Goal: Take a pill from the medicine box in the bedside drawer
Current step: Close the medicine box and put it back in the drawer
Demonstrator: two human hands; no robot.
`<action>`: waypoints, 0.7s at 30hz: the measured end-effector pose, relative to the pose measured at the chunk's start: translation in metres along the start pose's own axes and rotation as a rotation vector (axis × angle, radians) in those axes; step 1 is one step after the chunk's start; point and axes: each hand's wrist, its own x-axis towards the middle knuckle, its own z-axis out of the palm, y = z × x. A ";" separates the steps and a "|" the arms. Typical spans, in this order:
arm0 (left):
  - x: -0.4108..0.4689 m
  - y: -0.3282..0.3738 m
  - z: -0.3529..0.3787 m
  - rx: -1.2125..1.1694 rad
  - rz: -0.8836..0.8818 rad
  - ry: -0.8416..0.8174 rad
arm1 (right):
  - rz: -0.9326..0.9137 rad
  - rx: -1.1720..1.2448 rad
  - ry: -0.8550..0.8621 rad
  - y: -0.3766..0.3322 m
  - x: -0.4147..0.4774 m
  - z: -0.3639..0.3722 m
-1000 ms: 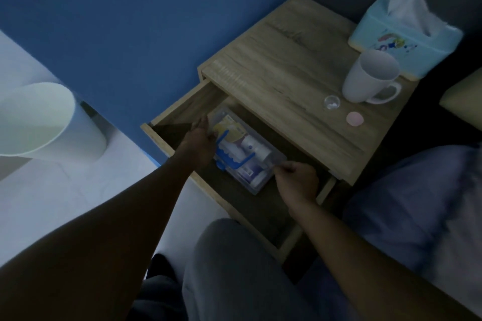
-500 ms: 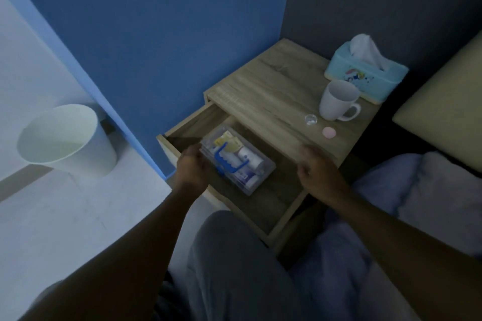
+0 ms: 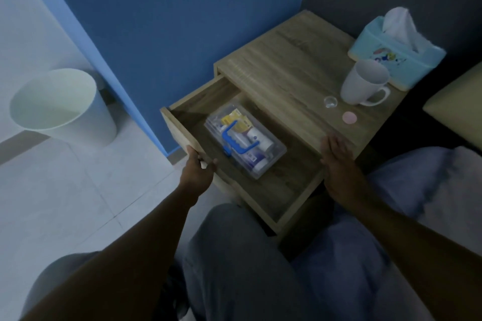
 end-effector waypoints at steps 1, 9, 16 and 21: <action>0.002 -0.002 0.002 -0.041 -0.015 0.001 | 0.002 -0.007 0.014 -0.001 -0.001 0.000; 0.029 0.014 0.031 -0.113 -0.008 -0.039 | 0.073 -0.011 0.148 -0.005 0.003 0.019; 0.056 0.044 0.074 -0.135 0.052 -0.097 | 0.117 0.009 0.246 -0.007 0.005 0.026; 0.073 0.056 0.103 -0.147 0.084 -0.111 | 0.127 -0.014 0.255 -0.008 0.005 0.027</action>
